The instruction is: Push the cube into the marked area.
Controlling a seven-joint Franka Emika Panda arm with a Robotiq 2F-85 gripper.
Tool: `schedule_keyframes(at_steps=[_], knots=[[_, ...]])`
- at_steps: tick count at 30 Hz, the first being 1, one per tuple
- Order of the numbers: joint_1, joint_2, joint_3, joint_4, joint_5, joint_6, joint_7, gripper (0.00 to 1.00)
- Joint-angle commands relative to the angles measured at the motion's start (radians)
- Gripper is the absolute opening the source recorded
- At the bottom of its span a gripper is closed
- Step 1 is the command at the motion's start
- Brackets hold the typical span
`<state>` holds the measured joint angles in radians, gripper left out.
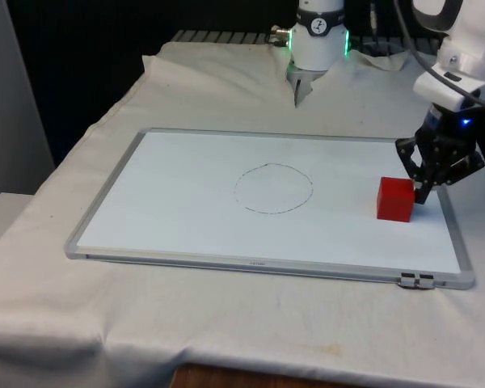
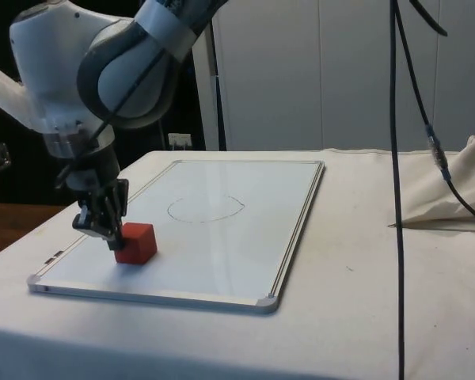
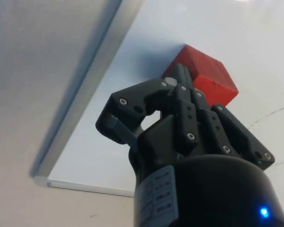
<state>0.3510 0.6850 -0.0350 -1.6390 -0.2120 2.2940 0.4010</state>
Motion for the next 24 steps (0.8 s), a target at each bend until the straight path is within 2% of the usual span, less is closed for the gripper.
schedule_keyframes(at_steps=[1,5,6,7,14,15,16,23,24], knots=[[0.007,0.003,-0.010,0.007,-0.017,-0.015,0.012,0.00],[0.006,0.003,-0.013,0.009,-0.045,-0.031,0.023,0.00],[0.000,0.000,-0.005,0.002,-0.036,-0.019,0.017,0.00],[0.005,0.003,-0.015,0.009,-0.059,-0.039,0.029,0.00],[0.005,0.001,-0.021,0.011,-0.103,-0.072,0.045,0.00],[0.000,0.000,-0.014,0.008,-0.096,-0.063,0.039,0.00],[0.005,0.000,-0.022,0.011,-0.109,-0.077,0.046,0.00],[0.005,0.000,-0.031,0.015,-0.161,-0.122,0.062,0.00],[0.000,0.000,-0.024,0.013,-0.150,-0.110,0.056,0.00]])
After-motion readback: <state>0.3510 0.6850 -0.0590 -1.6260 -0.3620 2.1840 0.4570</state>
